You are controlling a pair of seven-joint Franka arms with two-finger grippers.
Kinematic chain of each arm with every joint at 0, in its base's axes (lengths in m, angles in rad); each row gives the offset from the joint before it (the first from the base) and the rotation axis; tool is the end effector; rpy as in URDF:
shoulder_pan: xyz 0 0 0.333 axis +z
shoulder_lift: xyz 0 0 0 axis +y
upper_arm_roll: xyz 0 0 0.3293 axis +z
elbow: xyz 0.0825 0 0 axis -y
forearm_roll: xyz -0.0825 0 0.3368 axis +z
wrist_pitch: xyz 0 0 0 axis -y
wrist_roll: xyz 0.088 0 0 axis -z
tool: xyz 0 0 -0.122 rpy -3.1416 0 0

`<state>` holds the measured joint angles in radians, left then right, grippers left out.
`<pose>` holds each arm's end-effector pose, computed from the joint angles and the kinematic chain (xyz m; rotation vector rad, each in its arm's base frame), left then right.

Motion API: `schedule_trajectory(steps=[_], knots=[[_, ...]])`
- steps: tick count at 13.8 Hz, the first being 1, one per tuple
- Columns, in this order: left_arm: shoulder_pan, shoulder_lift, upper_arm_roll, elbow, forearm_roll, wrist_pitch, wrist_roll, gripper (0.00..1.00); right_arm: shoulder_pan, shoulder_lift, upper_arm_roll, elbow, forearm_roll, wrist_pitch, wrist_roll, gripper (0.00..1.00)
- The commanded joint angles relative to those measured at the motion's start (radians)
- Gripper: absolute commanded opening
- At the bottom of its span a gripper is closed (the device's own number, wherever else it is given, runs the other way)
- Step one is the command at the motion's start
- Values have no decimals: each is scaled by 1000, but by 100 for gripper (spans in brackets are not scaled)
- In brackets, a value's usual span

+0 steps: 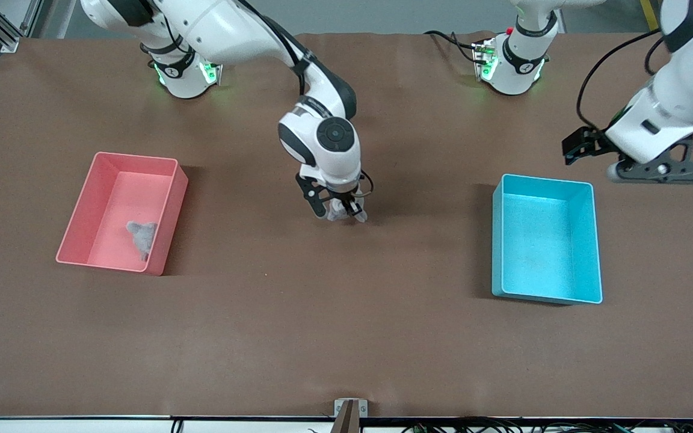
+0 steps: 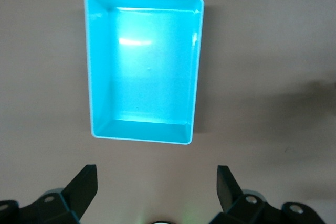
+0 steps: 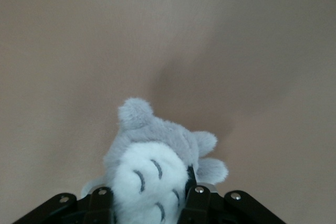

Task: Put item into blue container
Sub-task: 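Carry the plush to mid-table with the right gripper while the left gripper approaches, then release the plush with the right gripper while the left gripper grasps it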

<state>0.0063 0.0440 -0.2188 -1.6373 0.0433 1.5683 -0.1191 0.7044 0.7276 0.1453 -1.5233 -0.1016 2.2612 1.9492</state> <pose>0.5042 -0.1009 0.5727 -3.0821 0.1481 0.1619 0.4677 0.4993 0.2590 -2.6818 1.5943 0.0215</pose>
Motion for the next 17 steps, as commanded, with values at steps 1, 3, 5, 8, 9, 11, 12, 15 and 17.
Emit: schedule_trajectory(steps=[1, 3, 5, 8, 9, 11, 12, 15, 17], knots=[[-34, 94, -30, 2, 0, 56, -69, 100, 10, 53, -10, 45, -41, 9, 40, 6], [-81, 166, -40, 2, 0, 110, -186, 100, 7, 58, -12, 43, -44, 14, 39, 93], [-123, 232, -44, 4, -5, 175, -282, 100, -11, 47, -13, 49, -55, 5, 24, 100], [-201, 306, -44, 4, -6, 271, -450, 100, -89, -11, -6, 52, -47, -84, -144, 100], [-228, 335, -44, 5, -8, 301, -496, 100, -121, -55, -4, 51, -43, -148, -233, 100], [-278, 381, -44, 5, -8, 364, -609, 100, -221, -147, 0, 26, -35, -248, -436, 100], [-302, 402, -44, 7, -8, 392, -664, 100, -259, -184, -1, 16, -12, -287, -523, 100], [-377, 483, -44, 19, -5, 505, -828, 100, -435, -357, -1, -157, 33, -316, -903, 100], [-446, 549, -42, 52, -6, 609, -876, 100, -564, -445, -1, -269, 34, -305, -1156, 100]])
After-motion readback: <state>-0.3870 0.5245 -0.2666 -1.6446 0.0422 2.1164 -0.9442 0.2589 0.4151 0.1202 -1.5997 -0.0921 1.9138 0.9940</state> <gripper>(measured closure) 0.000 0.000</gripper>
